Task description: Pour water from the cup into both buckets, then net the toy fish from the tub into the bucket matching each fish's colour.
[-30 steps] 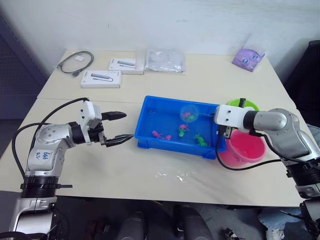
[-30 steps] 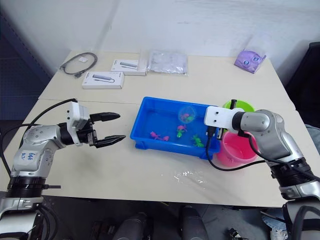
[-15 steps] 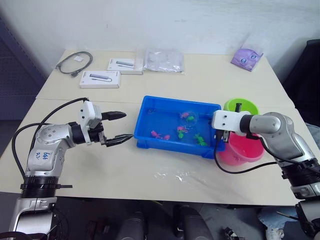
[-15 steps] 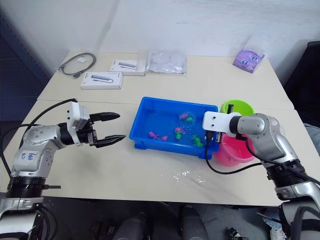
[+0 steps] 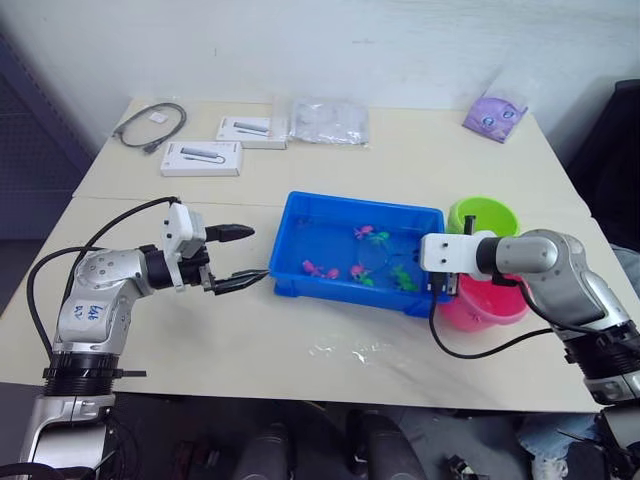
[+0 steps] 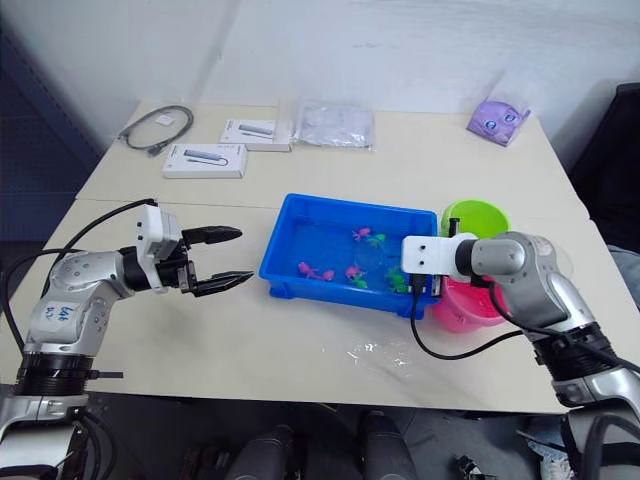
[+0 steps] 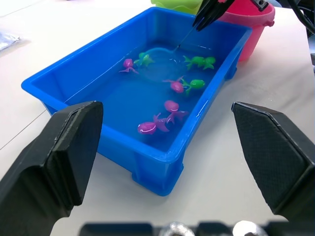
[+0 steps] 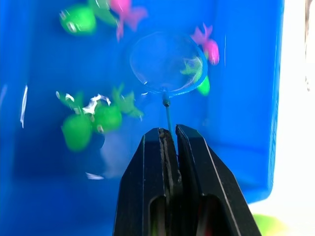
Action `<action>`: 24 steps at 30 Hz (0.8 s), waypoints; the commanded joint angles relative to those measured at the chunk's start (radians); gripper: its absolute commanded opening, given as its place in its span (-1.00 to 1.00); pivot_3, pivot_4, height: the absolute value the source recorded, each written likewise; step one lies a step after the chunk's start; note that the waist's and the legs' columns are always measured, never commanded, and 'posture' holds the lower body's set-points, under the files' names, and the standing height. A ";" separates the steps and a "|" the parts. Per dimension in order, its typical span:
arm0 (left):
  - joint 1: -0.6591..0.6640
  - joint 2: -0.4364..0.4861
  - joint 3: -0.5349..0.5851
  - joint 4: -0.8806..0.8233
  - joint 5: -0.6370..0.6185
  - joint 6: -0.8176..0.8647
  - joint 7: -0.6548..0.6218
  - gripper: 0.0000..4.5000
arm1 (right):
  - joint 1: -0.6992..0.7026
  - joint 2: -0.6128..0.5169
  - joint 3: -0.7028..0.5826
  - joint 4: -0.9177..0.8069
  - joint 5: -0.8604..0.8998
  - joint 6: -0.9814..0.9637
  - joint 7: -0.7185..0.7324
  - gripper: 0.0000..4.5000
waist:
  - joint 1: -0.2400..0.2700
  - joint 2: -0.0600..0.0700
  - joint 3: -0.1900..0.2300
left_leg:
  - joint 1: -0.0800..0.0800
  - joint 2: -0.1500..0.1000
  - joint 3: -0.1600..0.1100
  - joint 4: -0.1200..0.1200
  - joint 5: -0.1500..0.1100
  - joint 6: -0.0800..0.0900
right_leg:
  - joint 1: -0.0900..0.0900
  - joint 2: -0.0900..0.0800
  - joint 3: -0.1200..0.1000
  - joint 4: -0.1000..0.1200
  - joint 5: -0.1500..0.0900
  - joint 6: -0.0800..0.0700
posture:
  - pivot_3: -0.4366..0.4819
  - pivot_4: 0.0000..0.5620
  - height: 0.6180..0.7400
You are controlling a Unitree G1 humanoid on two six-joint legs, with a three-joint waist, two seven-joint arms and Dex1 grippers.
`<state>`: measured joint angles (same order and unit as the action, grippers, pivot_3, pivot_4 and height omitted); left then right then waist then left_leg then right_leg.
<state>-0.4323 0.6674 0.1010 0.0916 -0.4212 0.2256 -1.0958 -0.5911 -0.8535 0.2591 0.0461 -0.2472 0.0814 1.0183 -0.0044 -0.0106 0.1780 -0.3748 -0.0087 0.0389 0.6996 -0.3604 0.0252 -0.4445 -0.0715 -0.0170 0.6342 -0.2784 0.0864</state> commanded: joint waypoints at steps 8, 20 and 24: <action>-0.001 -0.008 0.011 -0.005 -0.003 -0.030 -0.002 0.99 | 0.015 0.018 -0.004 -0.112 0.067 0.076 0.090 -1.00 | 0.000 0.000 0.000 | 0.000 0.000 0.000 0.000 0.000 0.000 | 0.000 0.000 0.000 0.001 0.000 0.000 | -0.05 -0.47 1.00; -0.003 -0.013 0.008 0.004 -0.003 -0.036 -0.002 0.99 | 0.003 0.088 -0.049 -0.152 0.166 0.261 0.070 -1.00 | 0.000 0.000 0.000 | 0.000 0.000 0.000 0.000 0.000 0.000 | 0.000 0.000 0.000 0.001 0.000 0.000 | -0.05 -0.47 1.00; -0.003 -0.013 0.009 0.006 -0.003 -0.038 -0.001 0.99 | -0.006 0.099 -0.069 -0.150 0.198 0.319 0.052 -1.00 | 0.000 0.000 0.000 | 0.000 0.000 0.000 0.001 0.000 0.000 | 0.000 0.000 0.000 0.001 0.000 0.000 | -0.05 -0.47 1.00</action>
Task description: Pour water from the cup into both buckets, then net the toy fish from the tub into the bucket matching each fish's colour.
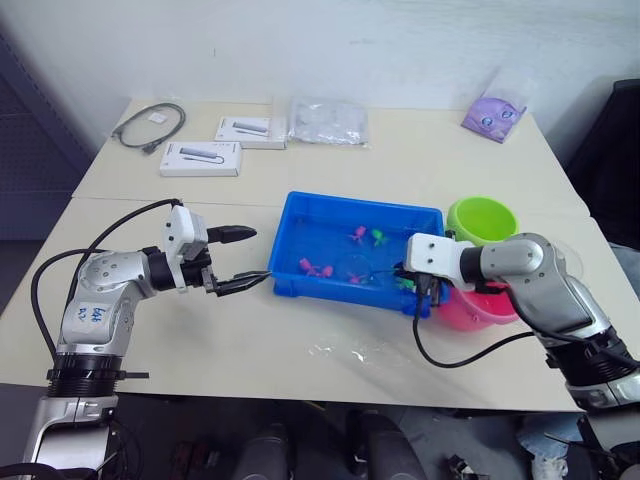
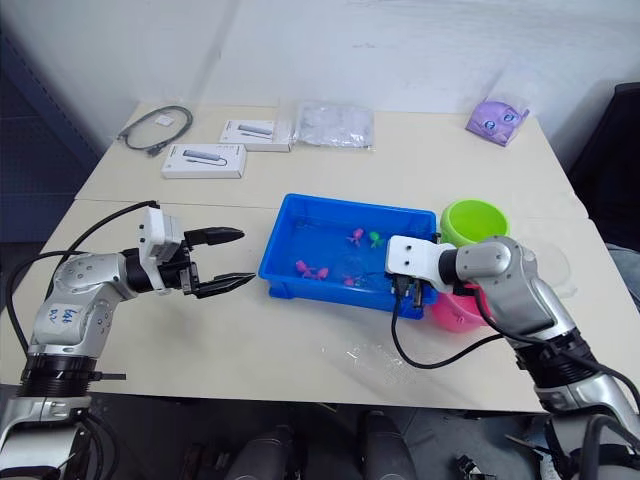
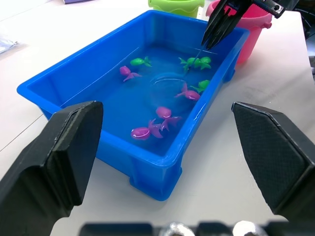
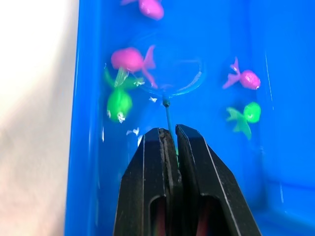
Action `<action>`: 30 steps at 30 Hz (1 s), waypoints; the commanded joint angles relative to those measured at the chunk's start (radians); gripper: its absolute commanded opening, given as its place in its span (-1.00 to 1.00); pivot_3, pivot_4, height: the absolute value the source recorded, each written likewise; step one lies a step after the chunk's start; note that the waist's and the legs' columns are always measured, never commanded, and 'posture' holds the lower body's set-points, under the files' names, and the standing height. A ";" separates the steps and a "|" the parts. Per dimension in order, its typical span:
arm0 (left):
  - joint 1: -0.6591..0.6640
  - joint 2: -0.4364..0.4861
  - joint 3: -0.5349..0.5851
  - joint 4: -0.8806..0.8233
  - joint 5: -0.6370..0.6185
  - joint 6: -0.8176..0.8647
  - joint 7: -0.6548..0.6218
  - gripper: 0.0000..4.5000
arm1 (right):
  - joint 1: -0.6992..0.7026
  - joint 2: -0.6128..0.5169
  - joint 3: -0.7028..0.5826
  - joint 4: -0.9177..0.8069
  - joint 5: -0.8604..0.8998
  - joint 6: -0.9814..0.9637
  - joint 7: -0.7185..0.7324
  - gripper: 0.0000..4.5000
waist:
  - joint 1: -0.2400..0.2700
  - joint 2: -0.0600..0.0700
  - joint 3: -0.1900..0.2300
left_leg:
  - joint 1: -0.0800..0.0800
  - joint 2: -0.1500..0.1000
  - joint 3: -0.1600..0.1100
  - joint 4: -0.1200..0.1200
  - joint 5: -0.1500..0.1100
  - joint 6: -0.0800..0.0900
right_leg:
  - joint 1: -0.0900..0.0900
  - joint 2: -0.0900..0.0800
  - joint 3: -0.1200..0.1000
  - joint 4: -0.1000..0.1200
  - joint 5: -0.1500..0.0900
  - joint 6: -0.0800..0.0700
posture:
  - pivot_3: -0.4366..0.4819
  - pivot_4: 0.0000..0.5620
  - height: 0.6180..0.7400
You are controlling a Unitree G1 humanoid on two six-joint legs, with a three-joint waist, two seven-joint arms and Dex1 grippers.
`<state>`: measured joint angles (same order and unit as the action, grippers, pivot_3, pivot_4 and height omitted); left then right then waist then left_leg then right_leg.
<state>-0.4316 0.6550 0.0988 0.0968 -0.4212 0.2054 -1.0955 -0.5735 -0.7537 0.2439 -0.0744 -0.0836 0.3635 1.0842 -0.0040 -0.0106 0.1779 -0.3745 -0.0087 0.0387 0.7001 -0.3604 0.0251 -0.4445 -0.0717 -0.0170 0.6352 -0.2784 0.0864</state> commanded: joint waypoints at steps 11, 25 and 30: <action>-0.003 0.003 0.019 0.002 -0.002 -0.023 0.004 0.99 | -0.040 -0.019 -0.104 -0.037 0.142 0.159 -0.003 -1.00 | 0.000 0.000 0.000 | 0.000 0.000 0.000 0.000 0.000 0.000 | 0.000 0.000 0.000 0.000 0.000 0.000 | -0.05 -0.47 1.00; -0.027 -0.001 0.002 0.025 0.007 -0.047 -0.004 0.99 | -0.029 -0.089 -0.032 0.005 0.025 -0.079 -0.022 -1.00 | -0.001 0.000 0.000 | 0.000 0.000 0.000 0.000 0.000 0.000 | 0.000 0.000 0.000 0.000 0.000 0.000 | -0.05 -0.47 1.00; -0.022 0.002 0.003 0.021 0.008 -0.049 -0.004 0.99 | -0.046 -0.052 -0.063 0.035 0.030 -0.116 -0.075 -1.00 | 0.000 0.000 0.000 | 0.000 0.000 0.000 0.000 0.000 0.000 | 0.000 0.000 0.000 0.000 0.000 0.000 | -0.05 -0.47 1.00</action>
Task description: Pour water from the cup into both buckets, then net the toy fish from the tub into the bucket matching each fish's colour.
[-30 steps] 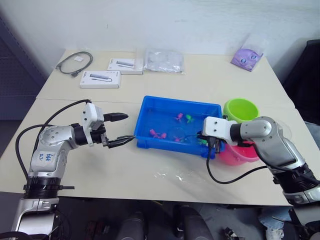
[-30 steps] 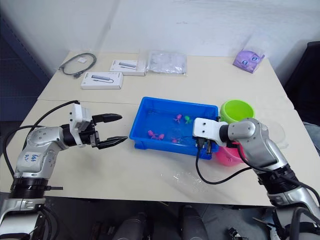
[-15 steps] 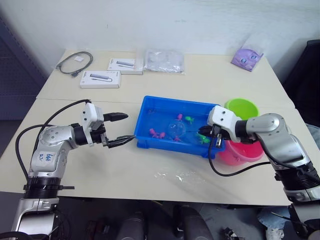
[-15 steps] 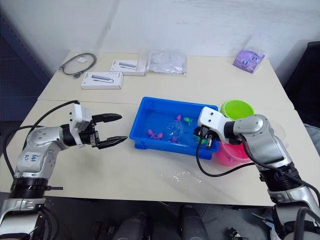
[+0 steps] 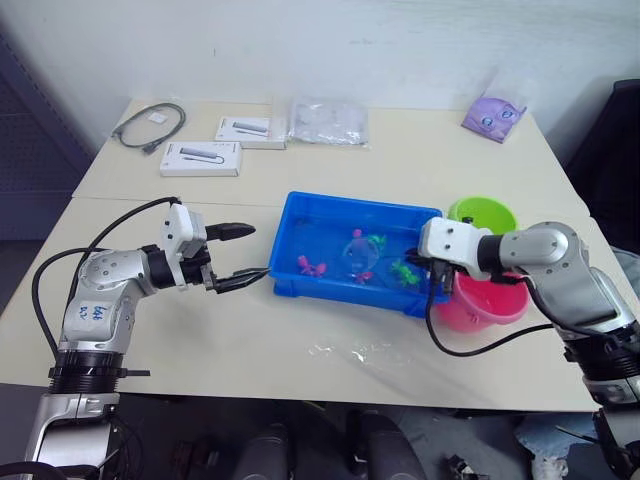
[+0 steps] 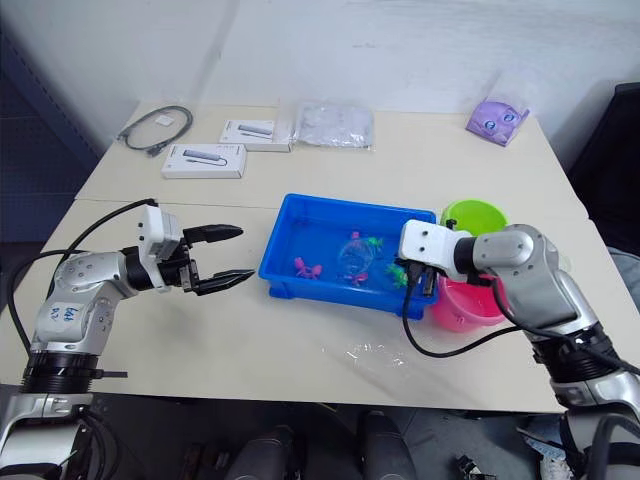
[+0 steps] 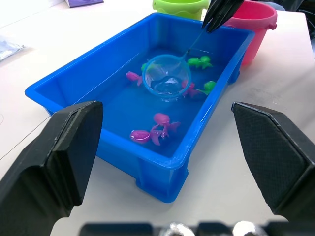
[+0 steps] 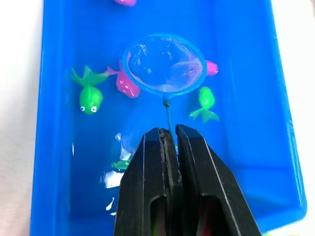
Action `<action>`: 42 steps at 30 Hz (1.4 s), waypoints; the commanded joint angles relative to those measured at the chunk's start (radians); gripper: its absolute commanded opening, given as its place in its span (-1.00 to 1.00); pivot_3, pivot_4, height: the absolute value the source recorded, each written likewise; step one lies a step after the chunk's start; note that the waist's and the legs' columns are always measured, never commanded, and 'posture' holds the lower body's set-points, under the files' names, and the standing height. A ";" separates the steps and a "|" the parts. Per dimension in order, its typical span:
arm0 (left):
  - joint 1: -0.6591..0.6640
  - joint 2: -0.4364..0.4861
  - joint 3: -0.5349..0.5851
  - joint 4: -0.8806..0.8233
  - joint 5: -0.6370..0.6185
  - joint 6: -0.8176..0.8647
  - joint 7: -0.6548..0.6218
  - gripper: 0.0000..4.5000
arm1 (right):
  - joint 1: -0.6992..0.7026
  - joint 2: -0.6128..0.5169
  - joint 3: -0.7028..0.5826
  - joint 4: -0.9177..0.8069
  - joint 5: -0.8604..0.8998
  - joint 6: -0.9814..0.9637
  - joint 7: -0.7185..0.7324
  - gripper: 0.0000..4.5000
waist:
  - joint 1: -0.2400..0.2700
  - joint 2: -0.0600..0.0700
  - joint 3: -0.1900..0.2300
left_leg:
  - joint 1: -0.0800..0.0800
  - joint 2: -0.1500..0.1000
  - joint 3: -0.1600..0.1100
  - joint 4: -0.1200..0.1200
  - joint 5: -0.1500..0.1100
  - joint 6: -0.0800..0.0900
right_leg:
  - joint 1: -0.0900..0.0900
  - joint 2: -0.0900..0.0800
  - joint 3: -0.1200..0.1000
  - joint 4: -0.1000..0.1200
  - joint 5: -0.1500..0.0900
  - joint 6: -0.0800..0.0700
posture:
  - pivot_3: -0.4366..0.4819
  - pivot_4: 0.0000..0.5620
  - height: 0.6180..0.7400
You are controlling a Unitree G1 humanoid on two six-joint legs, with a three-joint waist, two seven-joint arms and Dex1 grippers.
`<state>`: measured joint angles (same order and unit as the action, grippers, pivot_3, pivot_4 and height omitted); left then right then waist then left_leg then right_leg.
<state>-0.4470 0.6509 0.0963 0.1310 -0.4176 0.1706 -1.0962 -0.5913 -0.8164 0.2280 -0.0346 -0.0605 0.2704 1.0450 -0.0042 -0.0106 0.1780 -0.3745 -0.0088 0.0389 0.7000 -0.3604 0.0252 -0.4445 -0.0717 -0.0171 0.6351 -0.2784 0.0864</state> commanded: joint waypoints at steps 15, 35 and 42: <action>-0.009 0.004 0.004 -0.009 0.004 -0.014 -0.004 0.99 | 0.012 -0.078 0.001 0.156 -0.130 -0.353 -0.021 -1.00 | -0.002 0.000 0.000 | 0.000 0.000 0.000 0.000 0.000 0.000 | 0.000 0.000 0.000 0.000 0.000 0.000 | -0.05 -0.47 1.00; -0.023 -0.001 0.003 -0.006 -0.003 -0.007 -0.021 0.99 | 0.063 0.002 -0.137 -0.015 0.110 0.063 0.019 -1.00 | 0.001 0.000 0.000 | 0.000 0.000 0.000 0.000 0.000 0.000 | 0.000 0.000 0.000 0.000 0.000 0.000 | -0.05 -0.47 1.00; -0.058 0.004 -0.004 -0.004 -0.023 0.009 -0.064 0.99 | 0.148 -0.020 -0.311 -0.095 0.259 0.047 0.030 -1.00 | 0.003 0.000 0.000 | 0.000 0.000 0.000 0.000 0.000 0.000 | 0.000 0.000 0.000 0.000 0.000 0.000 | -0.05 -0.47 1.00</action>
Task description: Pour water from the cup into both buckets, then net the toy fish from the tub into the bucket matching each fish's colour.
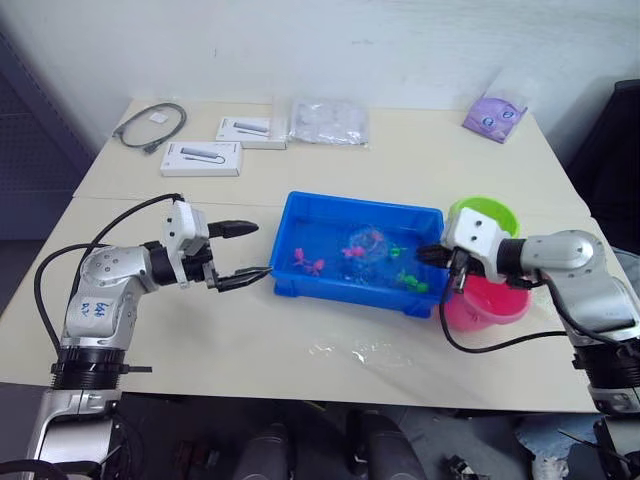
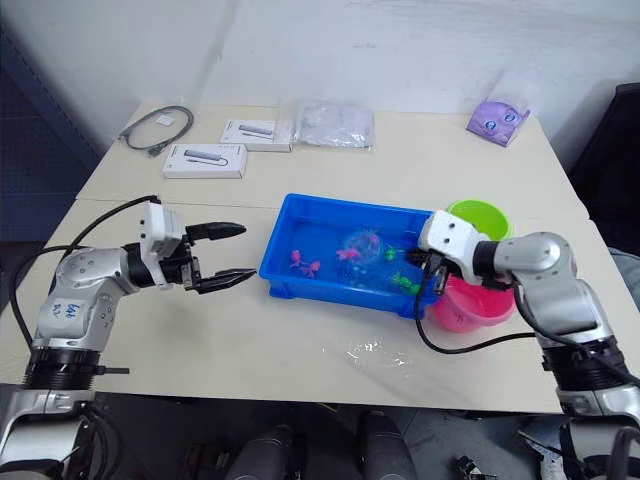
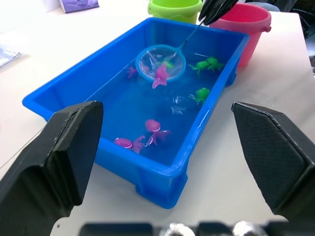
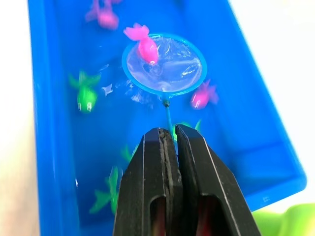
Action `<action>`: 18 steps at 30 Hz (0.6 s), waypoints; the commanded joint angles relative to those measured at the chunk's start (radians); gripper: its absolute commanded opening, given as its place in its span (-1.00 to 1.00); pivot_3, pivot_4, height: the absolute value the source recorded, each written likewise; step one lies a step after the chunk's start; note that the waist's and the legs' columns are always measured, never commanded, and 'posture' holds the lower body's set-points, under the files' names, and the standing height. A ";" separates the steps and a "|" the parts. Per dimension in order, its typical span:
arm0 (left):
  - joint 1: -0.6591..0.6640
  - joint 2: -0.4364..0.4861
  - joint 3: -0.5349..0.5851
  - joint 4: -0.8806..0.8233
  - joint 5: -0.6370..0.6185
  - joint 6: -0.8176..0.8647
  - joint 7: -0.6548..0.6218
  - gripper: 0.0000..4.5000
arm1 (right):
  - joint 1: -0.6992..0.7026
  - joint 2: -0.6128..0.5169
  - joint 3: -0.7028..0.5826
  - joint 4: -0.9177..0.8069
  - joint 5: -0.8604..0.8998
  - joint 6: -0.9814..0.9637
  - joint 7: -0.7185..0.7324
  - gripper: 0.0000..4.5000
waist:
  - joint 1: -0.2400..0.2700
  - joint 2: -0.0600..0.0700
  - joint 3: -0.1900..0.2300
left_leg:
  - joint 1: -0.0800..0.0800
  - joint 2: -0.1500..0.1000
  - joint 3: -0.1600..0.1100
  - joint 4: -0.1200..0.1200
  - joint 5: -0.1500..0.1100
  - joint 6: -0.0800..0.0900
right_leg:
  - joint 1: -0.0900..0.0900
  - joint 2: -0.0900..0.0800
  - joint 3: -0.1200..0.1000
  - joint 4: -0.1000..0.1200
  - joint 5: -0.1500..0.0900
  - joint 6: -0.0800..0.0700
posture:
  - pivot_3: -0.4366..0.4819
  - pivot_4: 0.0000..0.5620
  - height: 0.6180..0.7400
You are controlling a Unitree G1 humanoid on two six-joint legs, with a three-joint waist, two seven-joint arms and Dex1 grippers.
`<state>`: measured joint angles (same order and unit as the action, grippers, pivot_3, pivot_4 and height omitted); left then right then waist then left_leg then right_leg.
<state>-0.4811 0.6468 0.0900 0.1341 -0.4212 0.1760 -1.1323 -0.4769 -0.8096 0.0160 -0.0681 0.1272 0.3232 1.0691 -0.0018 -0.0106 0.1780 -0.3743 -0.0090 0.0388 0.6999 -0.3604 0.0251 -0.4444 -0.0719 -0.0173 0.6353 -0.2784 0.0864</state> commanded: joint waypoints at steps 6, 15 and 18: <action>-0.075 -0.008 -0.022 0.002 -0.020 0.011 -0.070 0.99 | 0.176 -0.085 -0.272 -0.174 0.165 0.045 -0.004 -1.00 | 0.007 0.000 0.000 | 0.000 0.000 0.000 0.000 0.000 0.000 | 0.000 0.000 0.000 0.000 0.000 0.000 | -0.05 -0.47 1.00; -0.160 -0.070 -0.079 0.028 -0.019 0.024 -0.107 0.99 | 0.489 -0.112 -0.614 -0.367 0.249 0.135 -0.029 -1.00 | 0.014 0.000 0.000 | 0.000 0.000 0.001 0.000 0.000 0.001 | 0.001 0.001 0.001 0.000 0.000 0.000 | -0.05 -0.47 1.00; -0.188 -0.089 -0.097 0.066 -0.011 0.015 -0.132 0.99 | 0.623 -0.075 -0.760 -0.434 0.236 0.149 -0.046 -1.00 | 0.019 0.000 0.000 | 0.003 0.000 0.002 0.000 0.000 0.001 | 0.002 0.002 0.003 0.002 0.000 0.000 | -0.05 -0.47 1.00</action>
<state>-0.6516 0.5588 -0.0124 0.1907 -0.4263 0.2020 -1.2489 0.1151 -0.8958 -0.6495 -0.4523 0.3564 0.4668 1.0334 0.0172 -0.0105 0.1778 -0.3715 -0.0094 0.0404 0.6998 -0.3605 0.0256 -0.4424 -0.0698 -0.0151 0.6369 -0.2783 0.0867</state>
